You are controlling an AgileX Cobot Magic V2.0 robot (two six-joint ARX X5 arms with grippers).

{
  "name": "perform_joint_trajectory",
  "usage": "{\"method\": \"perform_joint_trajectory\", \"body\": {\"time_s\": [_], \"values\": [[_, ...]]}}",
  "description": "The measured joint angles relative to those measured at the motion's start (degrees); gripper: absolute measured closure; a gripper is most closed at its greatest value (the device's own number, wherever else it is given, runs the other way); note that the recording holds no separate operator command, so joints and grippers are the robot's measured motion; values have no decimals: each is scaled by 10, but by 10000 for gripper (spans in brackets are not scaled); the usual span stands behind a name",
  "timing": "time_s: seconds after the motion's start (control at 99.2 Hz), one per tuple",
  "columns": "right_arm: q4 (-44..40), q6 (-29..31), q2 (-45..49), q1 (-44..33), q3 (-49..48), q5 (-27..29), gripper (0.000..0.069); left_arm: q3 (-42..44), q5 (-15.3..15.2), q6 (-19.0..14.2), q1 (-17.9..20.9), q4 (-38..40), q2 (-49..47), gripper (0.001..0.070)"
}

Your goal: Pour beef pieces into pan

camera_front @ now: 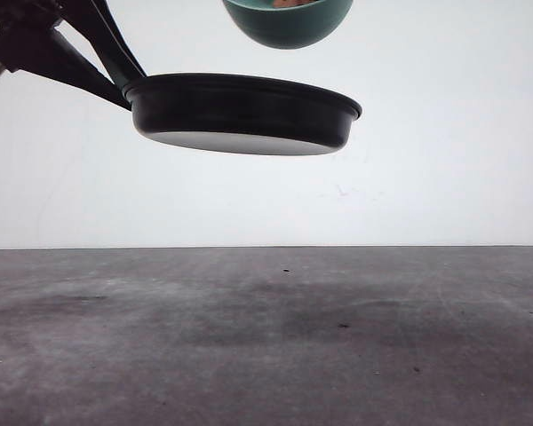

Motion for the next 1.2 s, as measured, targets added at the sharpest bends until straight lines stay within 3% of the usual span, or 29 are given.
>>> {"method": "perform_joint_trajectory", "body": {"time_s": [0.091, 0.403, 0.746, 1.2], "values": [[27, -62, 12, 16, 0, 27, 681, 0, 0, 0, 0, 0, 0, 650], [124, -259, 29, 48, 0, 44, 681, 0, 0, -8, 0, 5, 0, 650], [249, -501, 41, 62, 0, -5, 681, 16, 2, -15, 0, 9, 0, 650], [315, -601, 41, 62, 0, -53, 681, 50, 2, -16, 7, -1, 0, 651]]}}
